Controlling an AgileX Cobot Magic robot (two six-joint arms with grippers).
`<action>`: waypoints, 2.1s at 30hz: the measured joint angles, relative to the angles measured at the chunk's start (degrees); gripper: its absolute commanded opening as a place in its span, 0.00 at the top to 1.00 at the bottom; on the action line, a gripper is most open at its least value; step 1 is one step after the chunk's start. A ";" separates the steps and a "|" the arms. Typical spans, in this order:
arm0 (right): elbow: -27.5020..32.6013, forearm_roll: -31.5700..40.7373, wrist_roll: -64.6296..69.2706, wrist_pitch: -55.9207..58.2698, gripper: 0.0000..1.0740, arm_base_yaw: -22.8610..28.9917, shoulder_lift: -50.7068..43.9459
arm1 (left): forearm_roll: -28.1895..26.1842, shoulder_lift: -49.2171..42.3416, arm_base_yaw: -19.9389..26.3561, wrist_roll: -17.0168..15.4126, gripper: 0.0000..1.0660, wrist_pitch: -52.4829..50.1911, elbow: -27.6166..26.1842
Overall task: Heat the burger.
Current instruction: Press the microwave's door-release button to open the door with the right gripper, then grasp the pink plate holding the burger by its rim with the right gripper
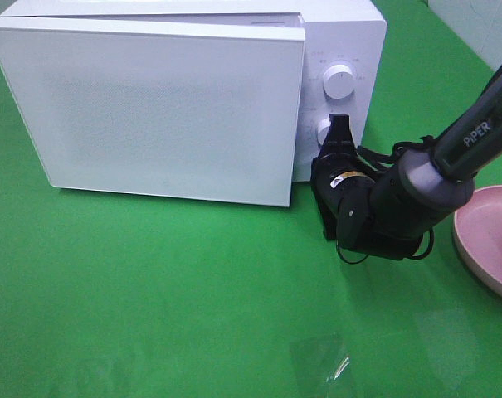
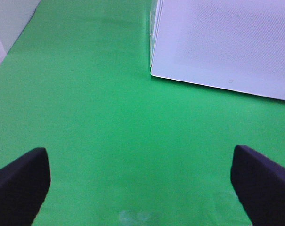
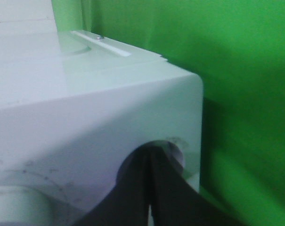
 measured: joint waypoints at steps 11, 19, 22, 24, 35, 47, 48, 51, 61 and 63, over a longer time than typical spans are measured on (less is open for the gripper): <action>-1.20 3.09 -2.12 0.40 1.00 0.74 0.57 | 0.00 0.00 0.00 0.00 0.08 0.00 0.00; -1.20 3.15 -2.29 1.43 1.00 0.80 0.29 | 0.00 0.00 0.00 0.00 0.08 0.00 0.00; -0.97 2.46 -2.29 2.98 1.00 0.52 -0.52 | 0.00 0.00 0.00 0.00 0.08 0.00 0.00; -0.69 1.55 -2.23 3.84 1.00 0.17 -0.86 | 0.00 0.00 0.00 0.00 0.08 0.00 0.00; 2.01 -4.07 -2.23 8.31 1.00 -1.72 -4.76 | 0.00 0.00 0.00 0.00 0.08 0.00 0.00; 6.42 -11.00 -2.18 11.06 1.00 -2.18 -10.89 | 0.00 0.00 0.00 0.00 0.08 0.00 0.00; 6.93 -11.00 -2.23 11.40 0.99 -2.18 -11.46 | 0.00 0.00 0.00 0.00 0.08 0.00 0.00; 10.03 -11.29 -3.15 13.29 0.99 -2.18 -13.64 | 0.00 0.00 0.00 0.00 0.08 0.00 0.00; 14.73 -11.40 -10.89 19.37 0.98 -2.18 -21.54 | 0.00 0.00 0.00 0.00 0.08 0.00 0.00; 15.01 -11.40 -14.44 22.35 0.98 -2.18 -23.55 | 0.00 0.00 0.00 0.00 0.08 0.00 0.00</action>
